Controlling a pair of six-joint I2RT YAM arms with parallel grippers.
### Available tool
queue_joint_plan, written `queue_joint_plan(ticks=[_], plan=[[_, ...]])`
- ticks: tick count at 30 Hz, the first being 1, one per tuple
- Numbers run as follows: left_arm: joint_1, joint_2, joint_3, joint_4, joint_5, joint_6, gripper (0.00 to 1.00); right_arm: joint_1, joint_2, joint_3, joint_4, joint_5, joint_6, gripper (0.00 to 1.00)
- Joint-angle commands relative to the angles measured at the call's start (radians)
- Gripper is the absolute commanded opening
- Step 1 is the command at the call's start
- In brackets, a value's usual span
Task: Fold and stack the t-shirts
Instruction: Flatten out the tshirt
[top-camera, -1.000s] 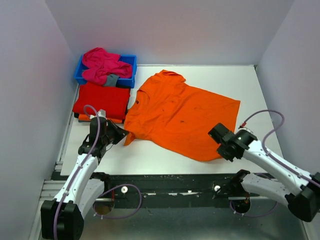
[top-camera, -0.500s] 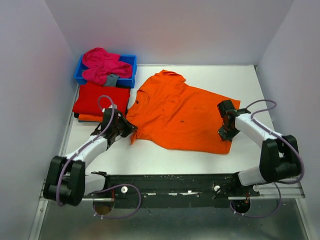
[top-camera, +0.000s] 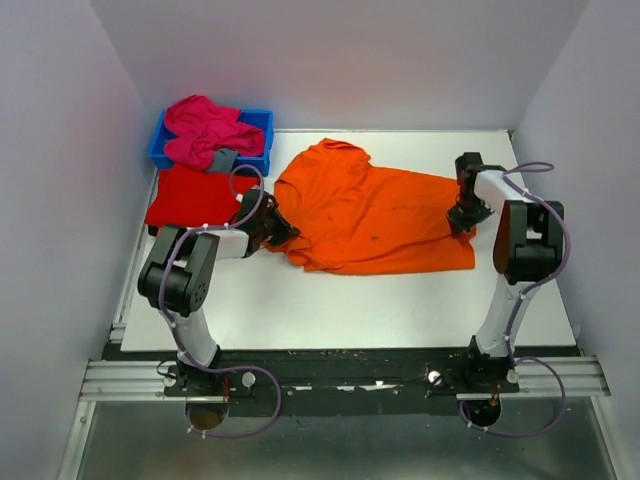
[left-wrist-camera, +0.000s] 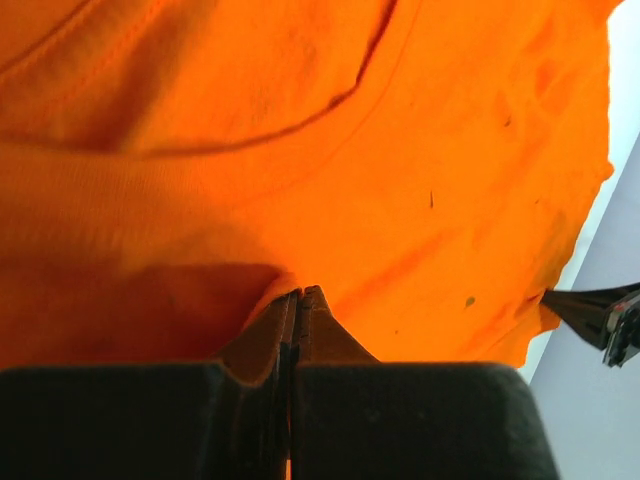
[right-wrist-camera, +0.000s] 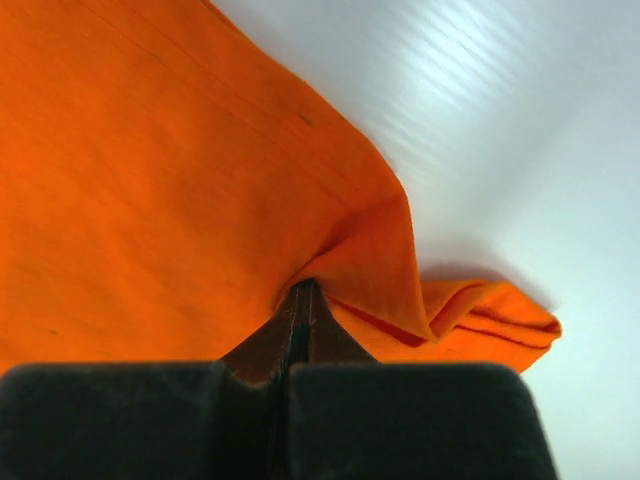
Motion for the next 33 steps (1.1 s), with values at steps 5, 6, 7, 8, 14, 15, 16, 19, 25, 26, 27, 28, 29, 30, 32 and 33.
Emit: queue_joint_plan(ticks=[5, 6, 7, 8, 14, 15, 16, 19, 25, 26, 27, 28, 29, 30, 32, 33], plan=[[-0.050, 0.226, 0.170, 0.186, -0.025, -0.139, 0.00, -0.032, 0.366, 0.603, -0.191, 0.024, -0.044, 0.01], [-0.052, 0.248, 0.198, 0.201, -0.040, -0.151, 0.00, -0.036, 0.406, 0.683, -0.220, 0.013, -0.054, 0.01], [-0.054, 0.269, 0.229, 0.199, -0.046, -0.159, 0.00, -0.041, 0.448, 0.764, -0.242, 0.003, -0.060, 0.01], [-0.054, 0.297, 0.271, 0.191, -0.045, -0.164, 0.00, -0.049, 0.475, 0.823, -0.257, -0.005, -0.069, 0.01], [-0.054, 0.278, 0.332, 0.171, -0.098, -0.129, 0.00, -0.072, 0.401, 0.819, -0.237, -0.004, -0.101, 0.01], [-0.054, 0.241, 0.310, 0.156, -0.118, -0.109, 0.00, -0.072, 0.343, 0.753, -0.217, 0.010, -0.109, 0.01], [-0.054, 0.187, 0.287, 0.139, -0.126, -0.093, 0.00, -0.073, 0.277, 0.696, -0.196, 0.018, -0.112, 0.01], [-0.050, 0.067, 0.215, 0.098, -0.119, -0.061, 0.00, -0.082, 0.102, 0.497, -0.129, 0.024, -0.132, 0.01], [-0.055, -0.147, -0.001, 0.067, -0.090, -0.056, 0.00, -0.119, -0.235, 0.092, -0.030, 0.004, -0.147, 0.01], [-0.055, -0.180, -0.045, 0.065, -0.074, -0.059, 0.00, -0.133, -0.280, 0.034, -0.013, -0.010, -0.149, 0.01], [-0.055, -0.213, -0.079, 0.061, -0.067, -0.058, 0.00, -0.142, -0.332, -0.032, 0.000, -0.016, -0.150, 0.01], [-0.055, -0.246, -0.119, 0.054, -0.059, -0.056, 0.00, -0.151, -0.384, -0.089, 0.016, -0.016, -0.152, 0.01], [-0.055, -0.282, -0.153, 0.050, -0.056, -0.053, 0.00, -0.156, -0.426, -0.150, 0.031, -0.014, -0.153, 0.01], [-0.055, -0.318, -0.187, 0.039, -0.054, -0.052, 0.00, -0.162, -0.472, -0.207, 0.040, -0.011, -0.152, 0.01], [-0.058, -0.399, -0.234, 0.004, -0.040, -0.043, 0.00, -0.168, -0.544, -0.299, 0.065, -0.008, -0.156, 0.01], [-0.058, -0.434, -0.256, -0.019, -0.034, -0.038, 0.00, -0.167, -0.569, -0.338, 0.070, -0.007, -0.159, 0.01]])
